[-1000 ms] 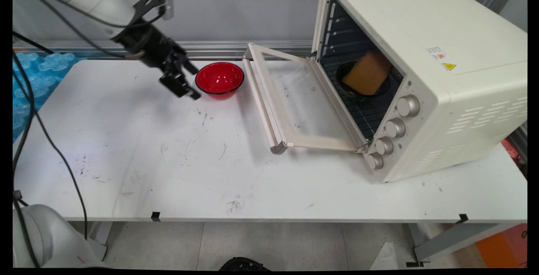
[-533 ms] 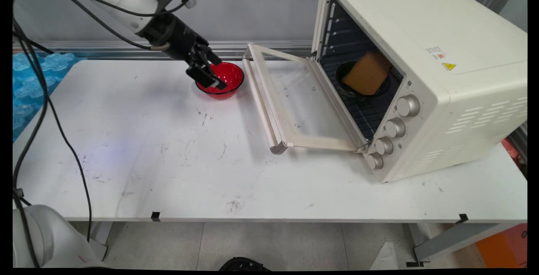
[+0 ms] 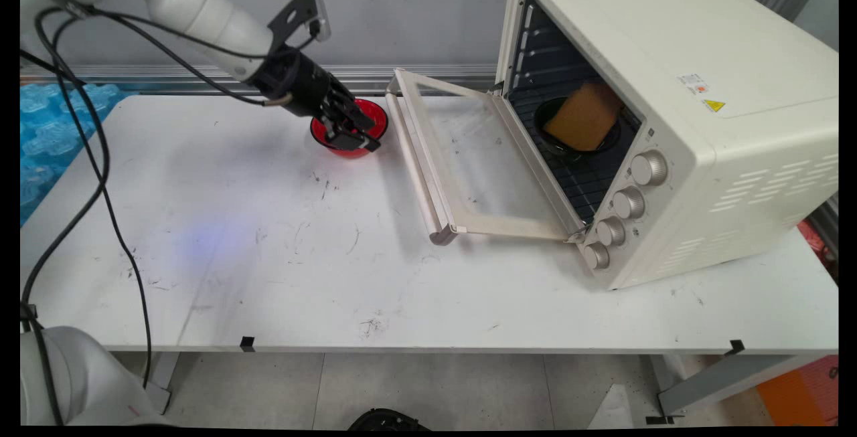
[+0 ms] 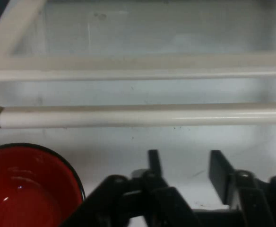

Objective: Close the oven

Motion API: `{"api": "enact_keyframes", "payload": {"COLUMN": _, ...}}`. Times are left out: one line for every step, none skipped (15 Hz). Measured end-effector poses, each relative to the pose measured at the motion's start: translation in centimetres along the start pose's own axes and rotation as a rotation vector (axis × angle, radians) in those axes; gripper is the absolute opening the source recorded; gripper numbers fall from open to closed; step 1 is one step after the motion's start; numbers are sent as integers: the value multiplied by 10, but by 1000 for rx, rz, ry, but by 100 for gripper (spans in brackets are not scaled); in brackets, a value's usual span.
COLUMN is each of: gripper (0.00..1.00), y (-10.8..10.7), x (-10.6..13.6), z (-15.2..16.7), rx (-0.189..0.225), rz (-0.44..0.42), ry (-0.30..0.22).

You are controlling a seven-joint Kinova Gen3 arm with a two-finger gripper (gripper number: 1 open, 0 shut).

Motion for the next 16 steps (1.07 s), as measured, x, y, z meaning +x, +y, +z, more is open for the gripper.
{"api": "enact_keyframes", "payload": {"gripper": 0, "y": 0, "x": -3, "z": 6, "rx": 1, "rz": 2, "ry": 1}}
{"api": "enact_keyframes", "payload": {"gripper": 0, "y": 1, "x": -6, "z": 11, "rx": 1, "rz": 4, "ry": 2}}
{"api": "enact_keyframes", "payload": {"gripper": 0, "y": 1, "x": -9, "z": 16, "rx": 2, "rz": 5, "ry": 3}}
{"api": "enact_keyframes", "payload": {"gripper": 0, "y": 1, "x": -12, "z": 21, "rx": 3, "rz": 7, "ry": 5}}
{"api": "enact_keyframes", "payload": {"gripper": 0, "y": 2, "x": -15, "z": 27, "rx": 4, "rz": 9, "ry": 7}}
{"api": "enact_keyframes", "payload": {"gripper": 0, "y": 2, "x": -18, "z": 33, "rx": 3, "rz": 11, "ry": 10}}
{"api": "enact_keyframes", "payload": {"gripper": 0, "y": 2, "x": -21, "z": 38, "rx": 2, "rz": 12, "ry": 13}}
{"api": "enact_keyframes", "payload": {"gripper": 0, "y": 2, "x": -23, "z": 44, "rx": 0, "rz": 14, "ry": 18}}
{"api": "enact_keyframes", "payload": {"gripper": 0, "y": 3, "x": -26, "z": 49, "rx": -1, "rz": 15, "ry": 24}}
{"api": "enact_keyframes", "payload": {"gripper": 0, "y": 3, "x": -28, "z": 54, "rx": -3, "rz": 16, "ry": 30}}
{"api": "enact_keyframes", "payload": {"gripper": 0, "y": 3, "x": -29, "z": 59, "rx": -5, "rz": 18, "ry": 37}}
{"api": "enact_keyframes", "payload": {"gripper": 0, "y": 3, "x": -30, "z": 65, "rx": -8, "rz": 21, "ry": 49}}
{"api": "enact_keyframes", "payload": {"gripper": 0, "y": 3, "x": -31, "z": 69, "rx": -10, "rz": 24, "ry": 57}}
{"api": "enact_keyframes", "payload": {"gripper": 0, "y": 3, "x": -32, "z": 74, "rx": -12, "rz": 26, "ry": 66}}
{"api": "enact_keyframes", "payload": {"gripper": 0, "y": 3, "x": -33, "z": 78, "rx": -14, "rz": 28, "ry": 75}}
{"api": "enact_keyframes", "payload": {"gripper": 0, "y": 3, "x": -34, "z": 81, "rx": -15, "rz": 30, "ry": 82}}
